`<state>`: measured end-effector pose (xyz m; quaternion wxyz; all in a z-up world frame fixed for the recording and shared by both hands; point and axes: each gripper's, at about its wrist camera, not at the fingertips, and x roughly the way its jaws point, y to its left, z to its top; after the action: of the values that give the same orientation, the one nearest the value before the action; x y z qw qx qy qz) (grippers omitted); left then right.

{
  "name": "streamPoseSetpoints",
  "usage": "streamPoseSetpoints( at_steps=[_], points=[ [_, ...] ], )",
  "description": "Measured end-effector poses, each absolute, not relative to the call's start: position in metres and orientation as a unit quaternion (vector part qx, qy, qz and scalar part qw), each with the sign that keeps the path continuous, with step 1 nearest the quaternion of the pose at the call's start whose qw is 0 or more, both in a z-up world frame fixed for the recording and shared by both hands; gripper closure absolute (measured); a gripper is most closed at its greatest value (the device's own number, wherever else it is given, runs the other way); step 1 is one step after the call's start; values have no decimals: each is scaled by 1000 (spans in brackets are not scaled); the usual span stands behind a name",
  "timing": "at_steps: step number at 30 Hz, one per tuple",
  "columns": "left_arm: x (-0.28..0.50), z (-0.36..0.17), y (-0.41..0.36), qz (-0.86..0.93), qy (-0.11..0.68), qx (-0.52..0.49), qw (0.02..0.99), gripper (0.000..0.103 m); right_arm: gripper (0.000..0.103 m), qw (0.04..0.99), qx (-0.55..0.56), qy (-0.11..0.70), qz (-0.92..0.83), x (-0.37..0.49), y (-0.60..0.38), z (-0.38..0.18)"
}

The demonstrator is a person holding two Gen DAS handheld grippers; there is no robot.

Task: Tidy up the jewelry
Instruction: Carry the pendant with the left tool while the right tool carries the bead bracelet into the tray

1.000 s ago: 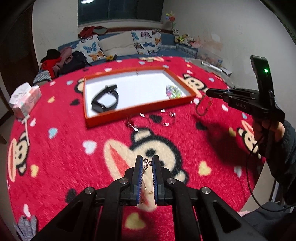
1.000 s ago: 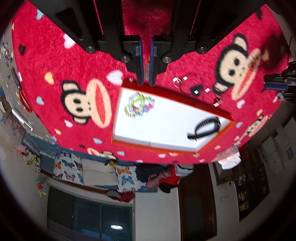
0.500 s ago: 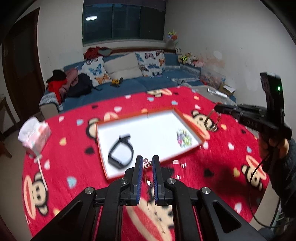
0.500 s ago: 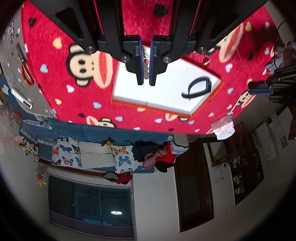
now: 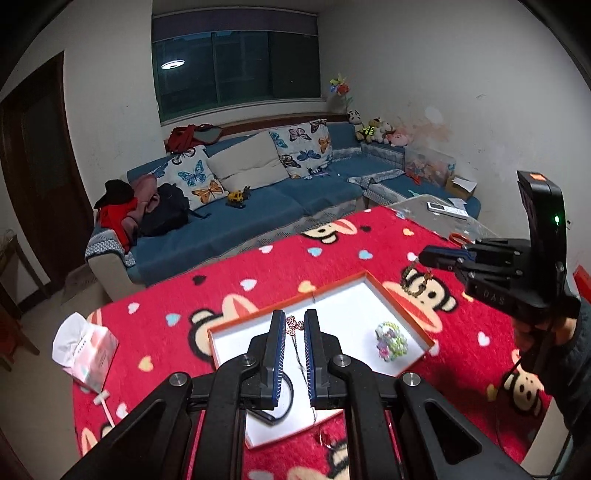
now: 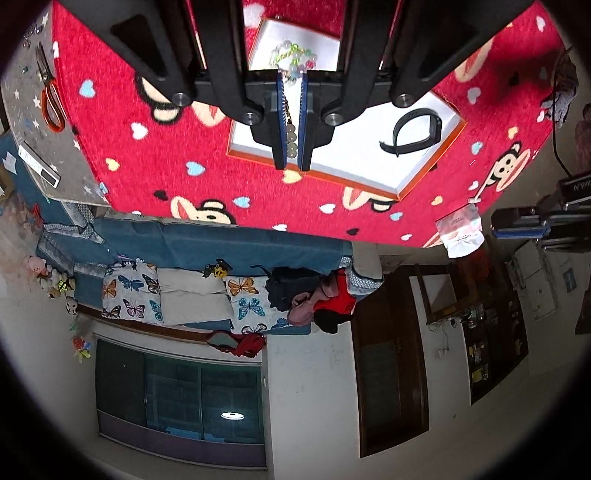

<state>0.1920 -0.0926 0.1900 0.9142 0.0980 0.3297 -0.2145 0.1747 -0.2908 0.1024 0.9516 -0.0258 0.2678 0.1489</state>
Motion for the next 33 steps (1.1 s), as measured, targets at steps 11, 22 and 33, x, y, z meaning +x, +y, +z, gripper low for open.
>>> streamPoseSetpoints(
  at_steps=[11, 22, 33],
  points=[
    [212, 180, -105, -220, 339, 106, 909, 92, 95, 948, -22, 284, 143, 192, -291, 88],
    [229, 108, -116, -223, 404, 98, 882, 92, 95, 933, -16, 332, 139, 202, -291, 48],
    [245, 19, -120, -216, 488, 86, 841, 92, 95, 914, -14, 386, 126, 210, -292, 4]
  ],
)
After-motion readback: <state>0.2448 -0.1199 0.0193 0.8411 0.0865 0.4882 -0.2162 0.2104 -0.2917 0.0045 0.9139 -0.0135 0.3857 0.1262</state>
